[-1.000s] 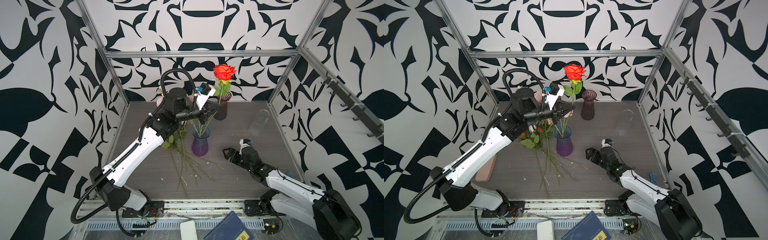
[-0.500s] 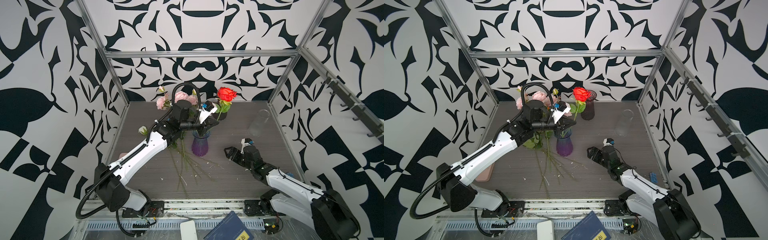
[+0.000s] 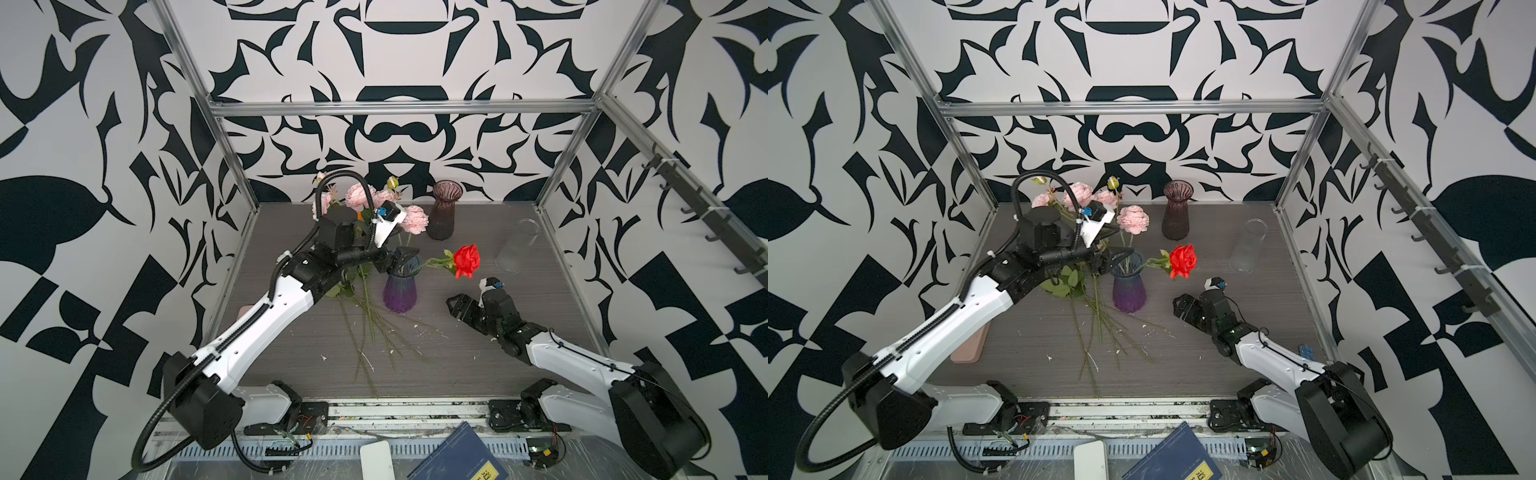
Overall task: Arrange the flowers into the vase
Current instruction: 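Open the left gripper and release the red rose at the vase mouth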
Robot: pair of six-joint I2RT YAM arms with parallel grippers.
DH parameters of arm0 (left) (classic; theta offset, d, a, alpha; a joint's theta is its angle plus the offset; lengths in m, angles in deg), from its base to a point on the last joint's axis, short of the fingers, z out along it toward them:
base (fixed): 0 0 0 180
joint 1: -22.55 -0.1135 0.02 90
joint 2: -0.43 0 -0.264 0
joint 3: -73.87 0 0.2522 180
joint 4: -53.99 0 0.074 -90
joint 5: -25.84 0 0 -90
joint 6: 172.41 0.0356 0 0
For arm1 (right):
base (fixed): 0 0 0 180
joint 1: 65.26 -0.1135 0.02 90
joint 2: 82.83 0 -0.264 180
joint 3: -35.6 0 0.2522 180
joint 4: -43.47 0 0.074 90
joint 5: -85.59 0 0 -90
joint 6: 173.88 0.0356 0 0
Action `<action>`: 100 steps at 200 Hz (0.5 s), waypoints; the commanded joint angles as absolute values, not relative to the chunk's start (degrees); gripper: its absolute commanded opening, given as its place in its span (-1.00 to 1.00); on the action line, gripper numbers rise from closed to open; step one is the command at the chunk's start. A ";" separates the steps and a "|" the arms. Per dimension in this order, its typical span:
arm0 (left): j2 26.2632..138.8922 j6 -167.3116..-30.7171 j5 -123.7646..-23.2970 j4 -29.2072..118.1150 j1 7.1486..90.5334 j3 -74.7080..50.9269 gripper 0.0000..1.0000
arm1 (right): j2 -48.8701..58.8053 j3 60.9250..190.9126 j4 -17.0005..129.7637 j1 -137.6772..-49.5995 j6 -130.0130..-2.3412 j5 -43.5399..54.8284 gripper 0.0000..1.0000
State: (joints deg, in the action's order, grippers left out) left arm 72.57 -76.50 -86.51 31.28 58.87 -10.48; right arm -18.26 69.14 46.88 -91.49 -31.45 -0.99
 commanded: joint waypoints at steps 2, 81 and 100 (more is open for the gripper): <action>67.07 -79.09 -85.36 31.06 59.07 -9.47 0.55 | -17.26 71.05 44.70 -91.36 -31.05 -0.51 0.84; 57.43 -87.70 -71.30 12.74 58.69 -6.88 0.48 | -18.20 69.32 42.00 -91.30 -30.35 -0.15 0.83; 58.17 -92.06 -71.28 7.12 57.14 -6.10 0.41 | -18.33 69.10 41.81 -91.41 -30.14 -0.19 0.83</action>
State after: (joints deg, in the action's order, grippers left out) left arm 57.45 -85.52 -74.86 18.02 58.65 -7.79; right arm -17.23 69.14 44.33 -91.47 -30.91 -0.31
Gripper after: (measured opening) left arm 0.719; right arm 0.917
